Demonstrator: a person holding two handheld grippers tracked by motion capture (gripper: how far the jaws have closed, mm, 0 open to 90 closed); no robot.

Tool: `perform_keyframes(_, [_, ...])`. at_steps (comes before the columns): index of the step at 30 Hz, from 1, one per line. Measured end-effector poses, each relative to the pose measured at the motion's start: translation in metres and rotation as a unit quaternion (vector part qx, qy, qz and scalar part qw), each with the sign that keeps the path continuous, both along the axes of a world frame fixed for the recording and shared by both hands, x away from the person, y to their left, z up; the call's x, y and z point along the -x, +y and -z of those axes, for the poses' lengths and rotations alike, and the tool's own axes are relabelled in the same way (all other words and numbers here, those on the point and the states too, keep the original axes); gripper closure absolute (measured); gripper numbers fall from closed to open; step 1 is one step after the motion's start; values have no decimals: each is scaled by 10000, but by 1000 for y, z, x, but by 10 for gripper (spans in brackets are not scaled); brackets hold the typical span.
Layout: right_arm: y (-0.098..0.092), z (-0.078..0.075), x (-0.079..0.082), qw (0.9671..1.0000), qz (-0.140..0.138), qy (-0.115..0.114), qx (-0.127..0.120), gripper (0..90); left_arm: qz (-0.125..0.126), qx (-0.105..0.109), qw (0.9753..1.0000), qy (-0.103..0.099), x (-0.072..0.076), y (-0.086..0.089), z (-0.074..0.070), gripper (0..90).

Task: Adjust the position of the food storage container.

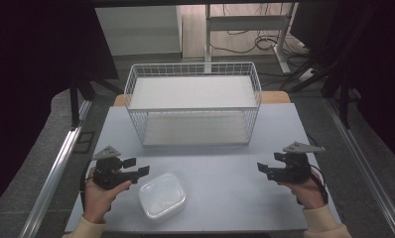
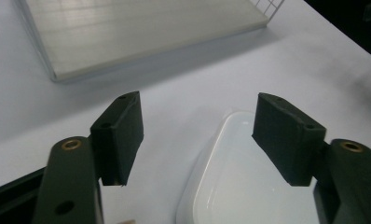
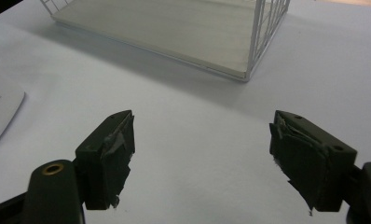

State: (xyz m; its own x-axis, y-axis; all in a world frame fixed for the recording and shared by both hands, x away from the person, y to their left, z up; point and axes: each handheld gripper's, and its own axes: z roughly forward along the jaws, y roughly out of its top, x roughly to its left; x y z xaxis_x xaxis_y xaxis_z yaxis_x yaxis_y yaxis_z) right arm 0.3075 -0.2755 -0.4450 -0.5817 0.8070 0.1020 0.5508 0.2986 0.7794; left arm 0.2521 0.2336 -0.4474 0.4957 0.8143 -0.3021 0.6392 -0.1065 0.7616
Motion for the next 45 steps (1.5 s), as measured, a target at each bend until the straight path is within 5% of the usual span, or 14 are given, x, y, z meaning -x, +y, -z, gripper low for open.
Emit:
perform_keyframes(7, [-2, 0, 1, 9999, 28, 22, 95, 219, -46, -176, 9998, -84, 8, 6, -20, 347])
perform_keyframes(11, [-2, 1, 1, 9999, 35, 67, 100, 219, -54, -191, 9998, -18, 12, 9, -20, 356])
perform_keyframes(20, [-3, 5, -2, 9996, 103, 170, 190, 220, -18, -271, 9991, 337, 18, 25, -5, 497])
perform_keyframes(34, [0, 9, -2, 9993, 87, 259, 273, 220, 123, -559, 9953, 788, 35, 34, 7, 878])
perform_keyframes(45, [0, 9, -2, 9992, 67, 274, 298, 221, 213, -607, 9915, 1132, 47, 23, 33, 898])
